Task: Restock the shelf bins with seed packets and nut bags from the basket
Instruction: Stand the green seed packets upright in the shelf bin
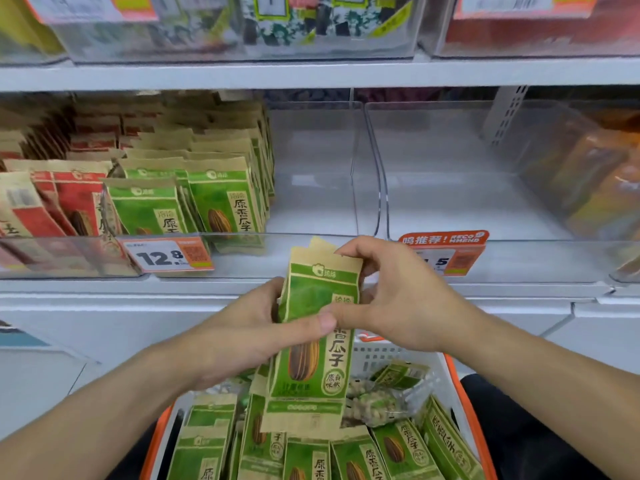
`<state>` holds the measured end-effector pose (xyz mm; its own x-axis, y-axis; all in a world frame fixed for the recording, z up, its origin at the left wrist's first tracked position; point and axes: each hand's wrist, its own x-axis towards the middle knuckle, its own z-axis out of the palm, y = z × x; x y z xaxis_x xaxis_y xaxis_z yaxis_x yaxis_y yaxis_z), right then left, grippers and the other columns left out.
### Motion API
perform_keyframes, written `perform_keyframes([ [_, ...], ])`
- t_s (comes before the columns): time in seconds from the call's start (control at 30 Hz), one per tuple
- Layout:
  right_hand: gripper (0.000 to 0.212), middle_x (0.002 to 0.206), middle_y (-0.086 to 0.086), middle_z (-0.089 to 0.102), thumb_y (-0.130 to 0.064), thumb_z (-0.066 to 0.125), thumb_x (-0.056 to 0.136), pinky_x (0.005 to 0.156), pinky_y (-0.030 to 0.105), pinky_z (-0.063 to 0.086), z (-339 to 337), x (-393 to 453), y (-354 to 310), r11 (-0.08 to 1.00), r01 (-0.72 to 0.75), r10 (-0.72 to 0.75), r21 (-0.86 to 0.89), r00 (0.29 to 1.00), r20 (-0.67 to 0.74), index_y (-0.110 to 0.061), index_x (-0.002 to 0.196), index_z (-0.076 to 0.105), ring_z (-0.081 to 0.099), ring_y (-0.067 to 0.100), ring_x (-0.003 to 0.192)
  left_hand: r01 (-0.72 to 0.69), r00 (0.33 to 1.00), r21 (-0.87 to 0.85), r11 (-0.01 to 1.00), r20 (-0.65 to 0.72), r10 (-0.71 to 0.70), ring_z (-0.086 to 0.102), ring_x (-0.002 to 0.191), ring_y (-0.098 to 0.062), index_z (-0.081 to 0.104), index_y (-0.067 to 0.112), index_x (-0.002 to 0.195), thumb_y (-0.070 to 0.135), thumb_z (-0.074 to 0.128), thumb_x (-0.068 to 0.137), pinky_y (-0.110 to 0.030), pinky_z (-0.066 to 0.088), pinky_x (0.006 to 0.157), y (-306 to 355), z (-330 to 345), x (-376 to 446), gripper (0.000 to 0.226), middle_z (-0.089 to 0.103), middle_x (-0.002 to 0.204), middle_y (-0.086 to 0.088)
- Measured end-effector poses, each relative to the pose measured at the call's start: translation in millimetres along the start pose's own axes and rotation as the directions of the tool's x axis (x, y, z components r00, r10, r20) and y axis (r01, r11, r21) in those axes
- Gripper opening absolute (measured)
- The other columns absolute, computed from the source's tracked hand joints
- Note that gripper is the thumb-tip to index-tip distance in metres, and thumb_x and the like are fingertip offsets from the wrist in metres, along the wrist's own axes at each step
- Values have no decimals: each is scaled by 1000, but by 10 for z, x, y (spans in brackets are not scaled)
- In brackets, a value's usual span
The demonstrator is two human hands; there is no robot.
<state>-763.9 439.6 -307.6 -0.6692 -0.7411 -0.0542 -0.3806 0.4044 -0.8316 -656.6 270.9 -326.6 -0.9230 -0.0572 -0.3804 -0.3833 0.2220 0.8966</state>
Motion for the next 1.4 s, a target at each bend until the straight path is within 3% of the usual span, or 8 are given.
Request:
perform_keyframes([
  [0.3,55,120,-20,40,-48,82,70,91,28,54,94,-97,-73,999,18,-7,46,972,-237,-42,109,43,54,1,110,-186,975,-13,982,-127,183,70,104,-16,64,21,118,59,67,75,-46,51,98,82,-169,25,57,73,113,1],
  [0.43,87,122,-15,57,-50,83,56,82,34,60,67,-51,-91,932,16,47,362,985,-164,-36,129,38,67,5,99,-289,951,-98,952,-142,274,70,105,-21,65,20,120,51,68,77,-41,55,94,65,-181,9,53,72,115,-2],
  [0.6,68,121,-9,69,-42,79,72,95,40,56,93,38,-117,915,81,-105,395,994,40,-29,132,49,66,9,112,-479,827,4,878,-332,453,69,93,-37,65,2,105,54,81,68,-53,55,83,22,-311,-30,65,72,99,-16],
  [0.8,50,107,-24,68,-35,80,74,85,29,58,192,165,-276,900,402,-380,170,913,-151,-35,116,54,69,6,101,-597,640,243,764,-430,637,67,98,-13,65,33,106,67,72,71,-23,53,83,79,-428,-142,49,70,105,6],
  [0.87,46,103,-27,65,-29,81,78,82,20,55,206,223,-336,844,534,-502,53,821,-270,-39,111,51,69,6,95,-575,580,376,727,-439,686,61,109,-15,59,41,117,69,67,74,-23,47,91,96,-501,-178,52,64,113,9],
  [1.03,56,109,-29,57,-10,77,83,83,20,50,250,449,-449,731,682,-588,26,649,-483,-37,117,42,63,5,94,-286,443,690,665,-520,730,43,124,-7,51,17,130,42,60,87,-17,30,106,11,-824,-198,50,50,126,4],
  [1.23,58,108,-26,59,-9,79,84,91,43,51,424,817,-459,805,590,-507,61,738,-445,-39,116,42,62,14,103,-81,418,792,606,-525,742,37,134,-25,54,10,131,18,56,85,-27,20,113,-197,-1071,-49,47,46,138,-11],
  [1.4,51,105,-27,61,-16,79,84,89,21,50,595,1025,-453,863,500,-432,66,801,-414,-25,119,43,61,-1,103,-12,452,785,619,-548,704,21,148,-27,46,16,141,18,53,82,-49,21,116,-270,-1088,28,59,35,153,-7],
])
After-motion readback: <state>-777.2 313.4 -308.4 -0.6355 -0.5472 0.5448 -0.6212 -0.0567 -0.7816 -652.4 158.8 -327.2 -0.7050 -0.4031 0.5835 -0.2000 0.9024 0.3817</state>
